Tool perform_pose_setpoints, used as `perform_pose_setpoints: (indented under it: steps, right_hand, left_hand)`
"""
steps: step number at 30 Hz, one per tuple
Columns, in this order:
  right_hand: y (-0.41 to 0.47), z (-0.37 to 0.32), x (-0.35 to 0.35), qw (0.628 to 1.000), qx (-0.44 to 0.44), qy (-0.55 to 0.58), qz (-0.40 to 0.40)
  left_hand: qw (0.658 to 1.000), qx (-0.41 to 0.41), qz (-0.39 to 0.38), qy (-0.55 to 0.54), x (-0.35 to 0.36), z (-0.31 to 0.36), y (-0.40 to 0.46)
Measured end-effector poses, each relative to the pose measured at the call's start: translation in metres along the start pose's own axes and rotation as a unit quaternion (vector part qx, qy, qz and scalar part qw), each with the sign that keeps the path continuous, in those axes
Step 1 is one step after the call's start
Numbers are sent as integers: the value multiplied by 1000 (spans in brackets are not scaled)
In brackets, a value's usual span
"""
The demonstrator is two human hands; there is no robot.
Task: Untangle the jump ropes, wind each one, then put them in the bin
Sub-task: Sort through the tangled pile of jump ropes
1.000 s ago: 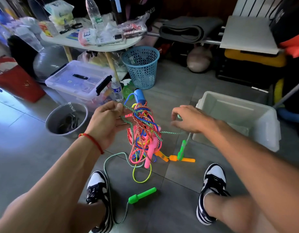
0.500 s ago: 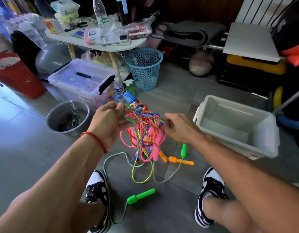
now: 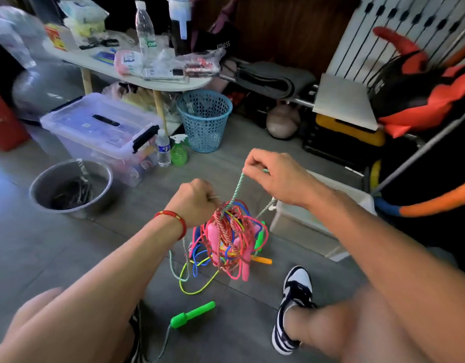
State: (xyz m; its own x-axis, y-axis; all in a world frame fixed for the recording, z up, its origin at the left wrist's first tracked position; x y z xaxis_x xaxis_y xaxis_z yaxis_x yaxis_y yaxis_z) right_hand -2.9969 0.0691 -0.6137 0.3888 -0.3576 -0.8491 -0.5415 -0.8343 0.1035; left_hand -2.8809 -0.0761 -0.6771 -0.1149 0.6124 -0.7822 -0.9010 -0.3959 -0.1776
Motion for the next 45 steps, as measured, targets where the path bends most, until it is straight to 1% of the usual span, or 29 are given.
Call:
perform_pose_setpoints:
  steps: [2,5,8,10,11,14,19,21,23,24,25,26,27,28,29,30,31,32,33,34,35,37,38,39,40,42,43,44,45]
  right_hand:
    - [7,-17,-10,995,-35,-84,-51]
    - [15,-35,-9,976,-72,-178,-101]
    - [9,-35,-12,964,-68,-242,-90]
    - [-3,-7,-16,953,-22,-286,-98]
    - [-12,14,-19,954,16,-283,-102]
    - [-45,75,-22,973,140,-175,-59]
    - [-96,143,-18,956,270,-116,0]
    - [-99,149,-25,945,316,15,86]
    - [-90,131,-34,911,307,211,178]
    - [-81,114,-39,898,286,274,191]
    - [-70,94,-47,902,260,288,187]
    - [-60,74,-56,926,229,246,170]
    - [-50,52,-66,961,194,145,136]
    - [-42,32,-71,985,155,8,78]
    - [-38,16,-70,982,123,-144,4]
    - [-35,5,-67,950,106,-288,-66]
    - [-35,0,-61,898,96,-412,-119]
    - [-37,-1,-53,843,86,-505,-166]
    - [-41,4,-45,805,89,-548,-209]
    - [-44,10,-41,805,102,-538,-227]
    - [-47,17,-40,840,118,-481,-224]
    - [-52,29,-45,935,163,-256,-183]
    - [-52,30,-47,970,164,-124,-129]
    - [-51,31,-50,983,174,17,-62]
    - [-52,31,-50,969,190,159,-4]
    - [-52,27,-46,892,199,404,46]
    - [-51,23,-45,860,203,465,61]
    - [-50,20,-45,857,209,466,77]
    - [-49,18,-47,895,209,384,92]
  left_hand:
    - [999,31,-31,25,7,8,-4]
    - [994,49,-89,-42,19,12,-9]
    - [993,49,-47,-92,15,7,-4]
    - [990,38,-5,-138,2,0,-2]
    - [987,35,16,-158,-6,-4,-2]
    - [982,27,79,-170,-24,-18,-1]
    - [972,12,135,-192,-30,-30,-1]
    - [972,-24,127,-196,-30,-32,0]
    - [980,-57,94,-166,-26,-33,0]
    - [983,-66,77,-152,-24,-32,0]
    - [984,-73,66,-146,-21,-31,0]
    - [984,-80,58,-146,-19,-30,0]
    - [984,-84,55,-150,-18,-28,0]
    - [982,-88,56,-159,-16,-27,1]
    - [979,-92,61,-171,-16,-26,1]
    - [976,-96,68,-184,-17,-26,2]
    - [973,-99,76,-193,-18,-27,2]
    - [972,-100,82,-198,-19,-28,2]
    - [971,-100,85,-201,-19,-29,3]
    - [971,-98,83,-201,-19,-29,3]
    - [973,-95,77,-197,-19,-29,3]
    - [977,-92,63,-179,-17,-27,3]
    - [979,-93,59,-171,-16,-26,3]
    - [979,-95,57,-169,-15,-26,3]
    - [978,-97,59,-173,-14,-25,3]
    - [976,-97,64,-187,-14,-25,4]
    - [976,-97,62,-186,-13,-26,4]
    - [977,-95,60,-182,-13,-26,5]
    - [978,-95,59,-176,-12,-27,5]
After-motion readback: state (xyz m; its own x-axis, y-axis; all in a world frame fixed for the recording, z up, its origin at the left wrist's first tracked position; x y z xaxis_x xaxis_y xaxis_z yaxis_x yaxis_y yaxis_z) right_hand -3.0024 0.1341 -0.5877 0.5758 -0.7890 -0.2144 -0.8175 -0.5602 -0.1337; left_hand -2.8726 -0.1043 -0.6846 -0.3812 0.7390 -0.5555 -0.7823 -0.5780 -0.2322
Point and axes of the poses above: each hand's wrist, its own y-axis towards the middle knuckle, its own x-axis out of the palm, z = x × y, the point moved 4 cm from there along y, towards the middle knuckle, and after that the axes turned 2 degrees about -z, right-handed, at the moved point
